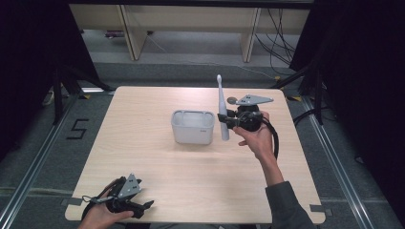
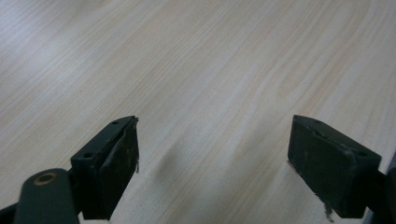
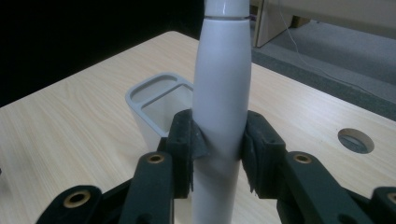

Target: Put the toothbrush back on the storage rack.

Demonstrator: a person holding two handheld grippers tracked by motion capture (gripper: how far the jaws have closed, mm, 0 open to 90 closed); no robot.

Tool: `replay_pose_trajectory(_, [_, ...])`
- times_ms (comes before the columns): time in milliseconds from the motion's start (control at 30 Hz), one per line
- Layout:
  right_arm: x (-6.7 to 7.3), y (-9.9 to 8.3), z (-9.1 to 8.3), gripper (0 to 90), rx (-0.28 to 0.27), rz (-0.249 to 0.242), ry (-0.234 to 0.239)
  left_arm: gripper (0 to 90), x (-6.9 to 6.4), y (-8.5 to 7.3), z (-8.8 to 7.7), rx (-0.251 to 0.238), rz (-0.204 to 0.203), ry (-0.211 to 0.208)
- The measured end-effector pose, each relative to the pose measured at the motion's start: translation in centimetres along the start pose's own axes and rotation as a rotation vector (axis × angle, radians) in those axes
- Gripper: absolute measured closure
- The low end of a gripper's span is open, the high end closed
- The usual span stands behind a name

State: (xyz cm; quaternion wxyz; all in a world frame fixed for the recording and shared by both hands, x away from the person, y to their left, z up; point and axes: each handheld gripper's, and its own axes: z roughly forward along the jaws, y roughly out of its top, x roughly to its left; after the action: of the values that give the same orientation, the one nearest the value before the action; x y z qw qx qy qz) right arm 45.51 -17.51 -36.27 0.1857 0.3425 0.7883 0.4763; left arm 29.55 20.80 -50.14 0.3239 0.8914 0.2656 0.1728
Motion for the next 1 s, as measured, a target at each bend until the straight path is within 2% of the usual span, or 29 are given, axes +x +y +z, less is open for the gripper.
replay_pose_trajectory(133, [0.2,0.2,0.3,66.9,-0.001,0.033,0.010,16.2,0.0,0.0,0.0,0.000,0.000,-0.003])
replay_pose_trajectory(167, [0.1,0.4,0.3,66.9,0.000,0.013,0.012,16.2,0.0,0.0,0.0,0.001,0.000,-0.002])
replay_pose_trajectory(233, [0.0,0.6,0.4,66.9,-0.013,0.011,-0.003,16.2,0.0,0.0,0.0,0.000,0.001,0.001])
replay_pose_trajectory(267, [0.2,0.7,0.4,66.9,-0.011,0.031,0.003,16.2,0.0,0.0,-0.1,-0.004,0.002,-0.005])
replay_pose_trajectory(300, [0.1,0.8,0.4,66.9,-0.012,0.015,0.010,16.2,0.0,0.0,0.0,-0.005,-0.003,-0.007])
replay_pose_trajectory(333, [0.2,0.9,0.4,66.9,-0.015,0.038,0.017,16.2,0.0,0.0,0.0,0.003,0.003,-0.002])
replay_pose_trajectory(400, [0.1,1.2,0.4,66.9,-0.020,0.010,0.004,16.2,0.0,0.0,0.0,0.002,0.001,0.001])
replay_pose_trajectory(500, [0.2,1.6,0.4,66.9,-0.017,0.014,0.007,16.2,0.0,0.0,0.0,-0.001,0.000,-0.003])
replay_pose_trajectory(533, [0.4,1.7,0.3,66.9,-0.014,0.035,0.005,16.1,0.0,0.0,0.0,0.000,-0.001,-0.002])
replay_pose_trajectory(567, [0.2,1.9,0.4,66.9,-0.031,0.009,-0.001,16.2,0.0,0.0,0.0,0.001,0.000,-0.001])
replay_pose_trajectory(633, [0.5,2.1,0.4,66.9,-0.021,0.031,0.009,16.2,0.0,0.0,0.0,-0.001,0.000,-0.002])
replay_pose_trajectory(700, [0.6,2.5,0.6,66.9,-0.036,0.016,0.015,16.2,0.0,0.0,0.0,0.000,-0.001,-0.003])
replay_pose_trajectory(767, [0.5,2.7,0.8,66.9,-0.042,-0.003,-0.001,16.2,0.0,0.0,0.0,0.000,0.000,-0.002])
replay_pose_trajectory(833, [0.8,2.9,0.9,66.9,-0.028,0.011,0.007,16.2,-0.1,0.0,-0.1,-0.005,-0.004,-0.009])
replay_pose_trajectory(867, [0.7,3.0,1.0,66.9,-0.032,-0.007,-0.005,16.1,0.0,0.0,0.0,-0.005,-0.006,-0.007])
replay_pose_trajectory(967, [1.0,3.3,1.3,66.9,-0.037,0.020,0.004,16.2,0.0,0.0,0.0,-0.003,-0.001,-0.002])
replay_pose_trajectory(1000, [0.9,3.4,1.4,66.9,-0.040,-0.008,-0.003,16.2,0.0,0.0,-0.1,-0.006,-0.003,-0.007])
